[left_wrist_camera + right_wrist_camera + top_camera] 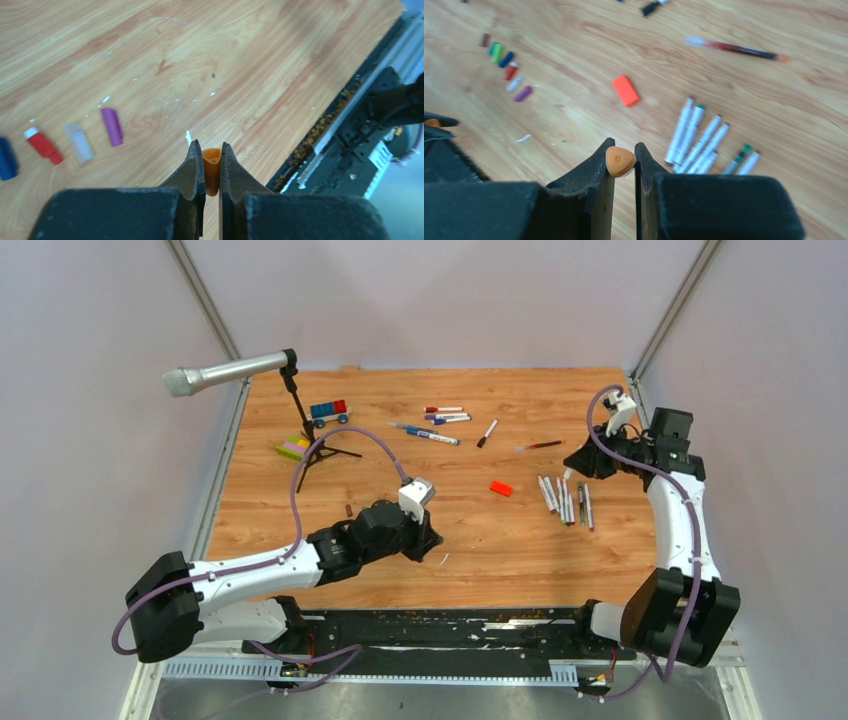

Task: Open the pen caps
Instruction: Place the pen at the center of the board.

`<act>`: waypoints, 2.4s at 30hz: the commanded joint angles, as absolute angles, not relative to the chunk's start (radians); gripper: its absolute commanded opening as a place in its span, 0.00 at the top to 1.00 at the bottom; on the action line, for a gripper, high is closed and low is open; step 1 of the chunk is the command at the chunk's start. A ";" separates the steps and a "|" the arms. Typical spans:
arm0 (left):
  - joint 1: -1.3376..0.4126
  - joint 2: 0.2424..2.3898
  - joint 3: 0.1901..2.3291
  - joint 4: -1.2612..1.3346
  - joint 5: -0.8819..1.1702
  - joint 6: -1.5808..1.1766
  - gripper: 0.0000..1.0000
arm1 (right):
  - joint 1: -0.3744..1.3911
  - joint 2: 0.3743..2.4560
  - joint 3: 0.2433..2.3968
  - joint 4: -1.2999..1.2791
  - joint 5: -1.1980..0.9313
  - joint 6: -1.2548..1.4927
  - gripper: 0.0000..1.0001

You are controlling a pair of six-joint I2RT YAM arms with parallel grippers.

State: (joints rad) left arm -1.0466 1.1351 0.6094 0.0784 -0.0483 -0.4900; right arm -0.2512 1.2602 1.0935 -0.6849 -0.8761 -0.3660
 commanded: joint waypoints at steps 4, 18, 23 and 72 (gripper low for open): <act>-1.047 1.171 0.652 -0.024 -0.167 -0.493 1.00 | -0.343 1.384 1.118 -0.769 -0.635 -0.514 1.00; -1.047 1.134 0.621 -0.023 -0.206 -0.477 1.00 | -0.384 1.691 1.257 -0.914 -0.335 -0.596 0.97; -1.047 1.119 0.616 -0.028 -0.215 -0.472 1.00 | -0.385 1.782 1.307 -0.944 -0.297 -0.589 0.93; -1.047 1.323 0.762 -0.092 -0.181 -0.511 0.96 | -0.383 1.375 1.063 -0.850 -0.966 -0.640 0.66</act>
State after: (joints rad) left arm -1.0466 1.2606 0.6628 -0.0551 -0.1635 -0.5064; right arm -0.3813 1.4303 1.1435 -0.9352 -0.8158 -0.5972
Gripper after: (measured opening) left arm 0.090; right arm 0.340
